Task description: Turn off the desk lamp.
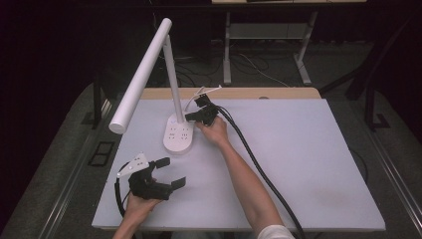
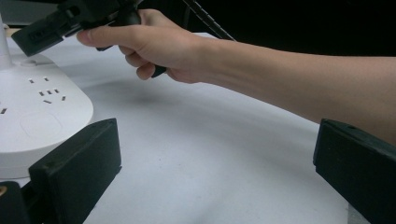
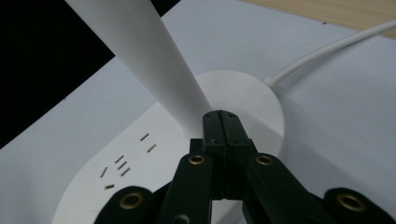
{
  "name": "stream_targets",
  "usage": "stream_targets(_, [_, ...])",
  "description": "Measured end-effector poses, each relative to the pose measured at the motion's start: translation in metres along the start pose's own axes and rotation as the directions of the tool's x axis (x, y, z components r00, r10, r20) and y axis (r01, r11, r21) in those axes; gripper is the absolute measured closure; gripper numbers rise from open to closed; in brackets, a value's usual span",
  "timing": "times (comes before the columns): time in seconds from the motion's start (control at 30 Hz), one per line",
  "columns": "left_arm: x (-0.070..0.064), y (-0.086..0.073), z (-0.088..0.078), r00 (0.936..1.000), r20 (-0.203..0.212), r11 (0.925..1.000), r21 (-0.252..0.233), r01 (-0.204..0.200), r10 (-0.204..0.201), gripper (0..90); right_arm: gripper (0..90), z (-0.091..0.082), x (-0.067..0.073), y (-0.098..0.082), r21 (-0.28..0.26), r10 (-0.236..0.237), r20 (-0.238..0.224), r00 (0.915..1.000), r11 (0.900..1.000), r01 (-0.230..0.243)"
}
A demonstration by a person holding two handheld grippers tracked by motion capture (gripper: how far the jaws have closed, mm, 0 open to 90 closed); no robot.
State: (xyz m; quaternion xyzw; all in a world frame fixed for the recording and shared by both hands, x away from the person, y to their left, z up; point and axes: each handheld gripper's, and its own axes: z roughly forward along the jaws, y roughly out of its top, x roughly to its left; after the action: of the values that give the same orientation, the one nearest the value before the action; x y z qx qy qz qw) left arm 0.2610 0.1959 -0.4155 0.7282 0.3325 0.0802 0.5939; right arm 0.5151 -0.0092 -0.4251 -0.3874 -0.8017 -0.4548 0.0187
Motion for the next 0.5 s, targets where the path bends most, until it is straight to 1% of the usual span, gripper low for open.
stream_targets(0.13, [-0.001, 0.000, 0.000, 1.0000, 0.000, 1.0000, 0.000, -0.001, 0.001, 0.0, 90.0, -0.008, 0.004, 0.001, 0.001, -0.008, -0.001, 1.0000, 1.000, 0.008])
stream_targets(0.2, [-0.001, 0.000, 0.001, 1.0000, -0.001, 1.0000, -0.001, 0.001, -0.002, 0.0, 90.0, -0.012, 0.005, 0.001, -0.008, -0.015, -0.004, 0.9999, 1.000, 0.015])
stream_targets(0.3, [-0.001, 0.000, 0.001, 1.0000, -0.001, 1.0000, 0.002, -0.002, 0.002, 0.0, 90.0, -0.020, 0.007, 0.002, -0.007, -0.024, 0.002, 0.9997, 1.000, 0.024])
stream_targets(0.4, [-0.001, 0.000, 0.001, 1.0000, -0.001, 1.0000, 0.000, 0.002, -0.002, 0.0, 90.0, -0.030, 0.007, 0.003, -0.013, -0.043, 0.004, 0.9991, 0.999, 0.043])
stream_targets(0.5, [-0.001, 0.000, 0.001, 1.0000, 0.001, 1.0000, 0.003, -0.003, 0.003, 0.0, 90.0, -0.041, 0.008, 0.004, -0.018, -0.061, 0.012, 0.9980, 0.998, 0.061])
